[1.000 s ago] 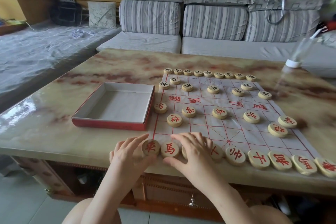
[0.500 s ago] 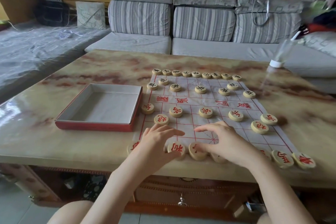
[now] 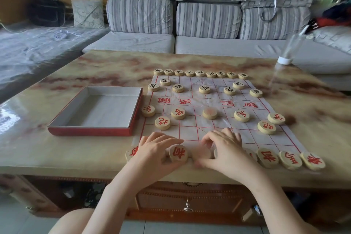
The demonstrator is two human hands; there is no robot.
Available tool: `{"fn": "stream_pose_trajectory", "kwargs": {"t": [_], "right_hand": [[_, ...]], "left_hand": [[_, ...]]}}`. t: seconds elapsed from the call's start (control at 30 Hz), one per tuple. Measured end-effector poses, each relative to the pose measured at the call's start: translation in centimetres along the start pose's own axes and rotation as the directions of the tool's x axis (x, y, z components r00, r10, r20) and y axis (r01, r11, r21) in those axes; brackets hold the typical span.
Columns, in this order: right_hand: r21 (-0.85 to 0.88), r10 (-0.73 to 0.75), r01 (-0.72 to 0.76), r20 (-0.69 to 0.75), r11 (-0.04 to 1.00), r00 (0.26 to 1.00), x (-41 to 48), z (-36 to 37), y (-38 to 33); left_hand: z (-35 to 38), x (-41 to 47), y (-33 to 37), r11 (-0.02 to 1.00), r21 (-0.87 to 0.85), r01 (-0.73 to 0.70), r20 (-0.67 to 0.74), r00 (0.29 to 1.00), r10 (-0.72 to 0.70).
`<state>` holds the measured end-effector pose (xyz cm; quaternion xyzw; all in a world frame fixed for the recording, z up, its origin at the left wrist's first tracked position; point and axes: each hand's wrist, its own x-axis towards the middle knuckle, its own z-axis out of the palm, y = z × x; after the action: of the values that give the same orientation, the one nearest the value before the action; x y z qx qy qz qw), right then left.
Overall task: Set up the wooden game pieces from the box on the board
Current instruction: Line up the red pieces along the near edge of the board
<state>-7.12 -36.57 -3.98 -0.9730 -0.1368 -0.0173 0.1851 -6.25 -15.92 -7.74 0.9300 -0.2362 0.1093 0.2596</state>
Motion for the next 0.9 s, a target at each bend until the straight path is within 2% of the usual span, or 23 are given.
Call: {"fn": "stream_pose_trajectory", "kwargs": {"t": [0.2, 0.3, 0.4, 0.53, 0.63, 0.73, 0.8, 0.9], "right_hand": [[0.116, -0.059, 0.047, 0.104, 0.992, 0.993, -0.6, -0.4, 0.1], [0.147, -0.023, 0.004, 0.128, 0.989, 0.992, -0.7, -0.5, 0.0], [0.137, -0.008, -0.008, 0.111, 0.991, 0.994, -0.6, -0.3, 0.1], [0.067, -0.031, 0.030, 0.021, 0.997, 0.999, -0.1, 0.5, 0.1], [0.082, -0.033, 0.031, 0.017, 0.996, 0.999, 0.0, 0.4, -0.2], [0.143, -0.023, 0.015, 0.055, 0.990, 0.998, -0.3, 0.0, -0.3], [0.188, -0.008, -0.009, 0.091, 0.982, 0.996, -0.5, -0.2, -0.3], [0.206, -0.003, -0.018, 0.102, 0.978, 0.995, -0.5, -0.1, 0.0]], "left_hand": [[0.2, -0.1, -0.3, 1.000, -0.004, -0.019, -0.030, 0.999, 0.019], [0.4, -0.1, -0.3, 1.000, 0.010, 0.007, -0.037, 0.999, -0.006], [0.5, 0.1, -0.1, 0.996, 0.075, 0.038, -0.035, 0.999, -0.035], [0.9, 0.7, 0.3, 0.987, 0.141, 0.074, -0.082, 0.995, -0.063], [1.0, 0.8, 0.4, 0.991, 0.111, 0.070, -0.085, 0.995, -0.061], [0.8, 0.4, 0.4, 0.998, 0.064, 0.011, -0.038, 0.999, -0.008], [0.7, 0.0, 0.2, 0.999, 0.027, -0.023, -0.064, 0.998, 0.025], [0.8, -0.2, -0.2, 1.000, 0.000, -0.016, -0.046, 0.999, 0.016]]}}
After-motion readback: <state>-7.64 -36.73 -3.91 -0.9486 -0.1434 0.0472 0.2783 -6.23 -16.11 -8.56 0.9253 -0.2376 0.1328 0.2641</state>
